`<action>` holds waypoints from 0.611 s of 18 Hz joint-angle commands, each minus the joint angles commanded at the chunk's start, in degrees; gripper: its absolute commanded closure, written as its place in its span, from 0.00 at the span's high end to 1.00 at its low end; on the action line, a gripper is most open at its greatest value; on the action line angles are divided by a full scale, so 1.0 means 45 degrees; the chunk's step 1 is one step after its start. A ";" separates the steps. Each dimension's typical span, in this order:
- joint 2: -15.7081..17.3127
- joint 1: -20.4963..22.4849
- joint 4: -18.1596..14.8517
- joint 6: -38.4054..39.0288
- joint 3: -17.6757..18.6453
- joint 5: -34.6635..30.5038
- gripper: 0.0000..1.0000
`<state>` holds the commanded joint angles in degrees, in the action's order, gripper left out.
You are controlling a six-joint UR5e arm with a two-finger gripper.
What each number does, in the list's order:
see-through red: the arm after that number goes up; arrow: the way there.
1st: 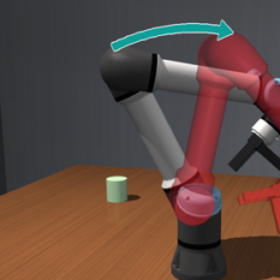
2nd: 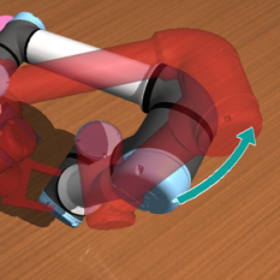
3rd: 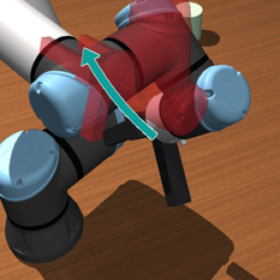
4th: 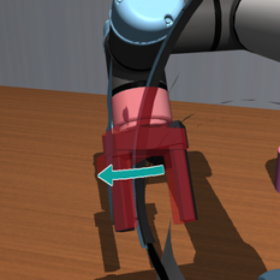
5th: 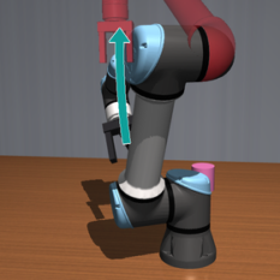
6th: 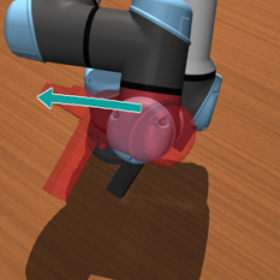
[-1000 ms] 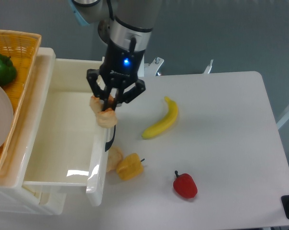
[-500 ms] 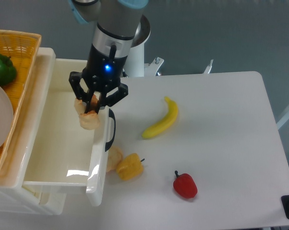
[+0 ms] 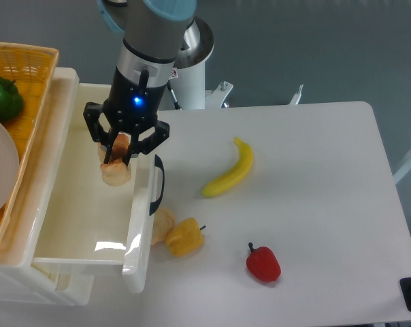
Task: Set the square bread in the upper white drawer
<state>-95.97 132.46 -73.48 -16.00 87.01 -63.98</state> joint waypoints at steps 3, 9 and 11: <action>-0.0118 -0.0040 0.0000 0.0000 0.0000 -0.0019 0.38; -0.0079 -0.0040 0.0000 0.0000 0.0000 -0.0019 0.40; -0.0079 -0.0040 0.0020 -0.0097 -0.0020 -0.0020 0.41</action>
<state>-96.33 132.28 -73.39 -16.43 86.92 -64.07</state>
